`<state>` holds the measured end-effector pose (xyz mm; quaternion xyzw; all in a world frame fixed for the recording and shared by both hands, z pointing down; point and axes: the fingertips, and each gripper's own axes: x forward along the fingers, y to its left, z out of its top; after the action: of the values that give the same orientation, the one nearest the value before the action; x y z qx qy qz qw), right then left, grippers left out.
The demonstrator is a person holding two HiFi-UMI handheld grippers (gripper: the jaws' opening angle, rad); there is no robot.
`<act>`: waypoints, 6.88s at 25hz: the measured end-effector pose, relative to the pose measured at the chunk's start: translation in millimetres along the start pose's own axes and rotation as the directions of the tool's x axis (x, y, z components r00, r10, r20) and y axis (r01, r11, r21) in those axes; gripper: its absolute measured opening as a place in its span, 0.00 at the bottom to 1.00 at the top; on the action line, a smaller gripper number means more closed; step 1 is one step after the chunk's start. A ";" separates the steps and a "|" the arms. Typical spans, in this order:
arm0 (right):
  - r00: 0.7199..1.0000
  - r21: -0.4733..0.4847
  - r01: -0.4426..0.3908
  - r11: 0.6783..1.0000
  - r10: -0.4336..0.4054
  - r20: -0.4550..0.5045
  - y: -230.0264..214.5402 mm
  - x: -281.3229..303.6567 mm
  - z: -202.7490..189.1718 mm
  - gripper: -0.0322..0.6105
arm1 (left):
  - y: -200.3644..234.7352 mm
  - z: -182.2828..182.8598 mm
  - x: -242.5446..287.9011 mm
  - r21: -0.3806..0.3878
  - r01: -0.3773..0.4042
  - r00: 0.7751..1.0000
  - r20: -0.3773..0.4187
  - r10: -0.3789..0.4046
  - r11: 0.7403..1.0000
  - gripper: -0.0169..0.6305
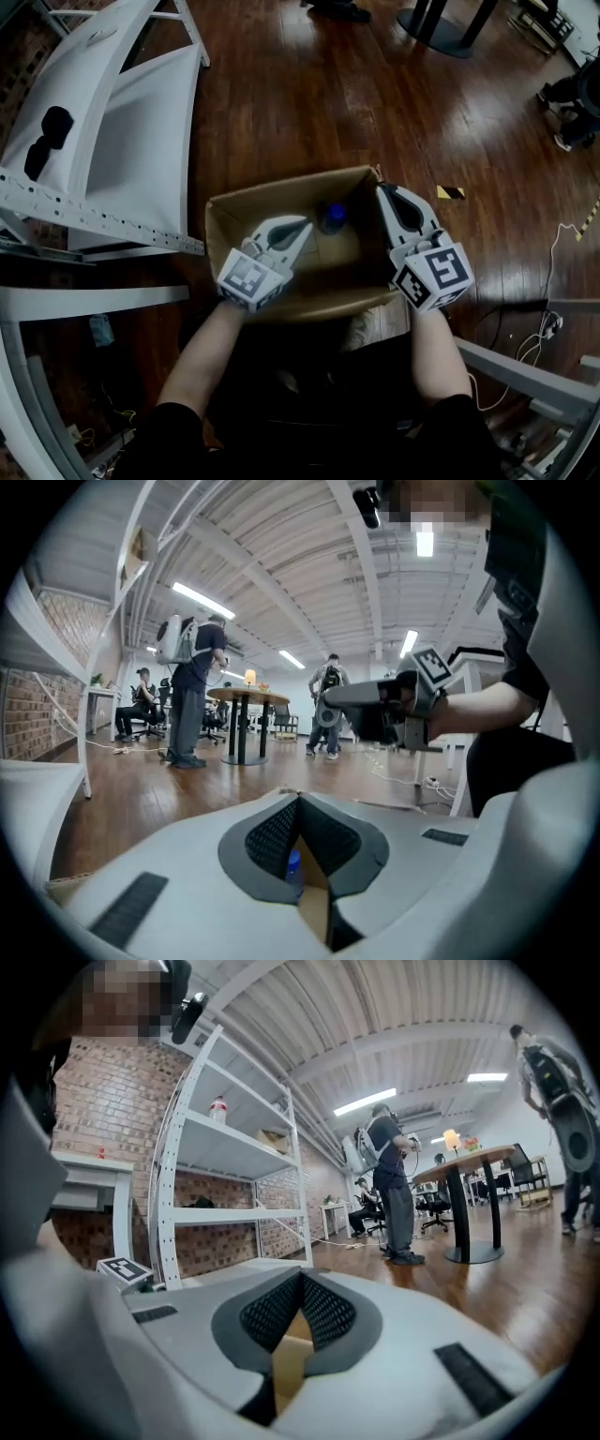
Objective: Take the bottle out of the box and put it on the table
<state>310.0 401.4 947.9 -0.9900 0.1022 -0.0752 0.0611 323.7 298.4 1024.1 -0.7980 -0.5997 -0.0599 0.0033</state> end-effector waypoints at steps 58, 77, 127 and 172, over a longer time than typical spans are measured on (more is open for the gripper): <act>0.982 -0.074 0.028 0.997 -0.041 -0.182 -36.9 -7.6 -47.3 0.06 | -5.0 -40.8 89.1 0.024 0.110 0.974 -0.204 -0.103 0.994 0.59; 0.977 0.093 0.026 0.995 -0.006 -0.212 10.5 -80.0 239.9 0.06 | -32.6 323.3 -37.2 -0.033 0.002 0.992 -0.124 -0.006 0.999 0.58; 0.087 -0.036 -0.996 0.080 0.943 -0.320 694.7 -88.8 445.9 0.06 | -140.2 582.9 -676.3 -0.080 -0.980 0.186 -0.034 0.982 0.183 0.58; -0.236 0.073 -0.970 -0.231 0.836 -0.495 994.9 -198.6 308.0 0.06 | -277.4 409.0 -1004.4 -0.234 -0.886 -0.359 -0.201 0.911 -0.401 0.58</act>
<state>-24.6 -490.8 482.9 -0.5045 0.8413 -0.1643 -0.1033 -179.1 -553.1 499.7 -0.9322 0.3386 -0.0861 -0.0942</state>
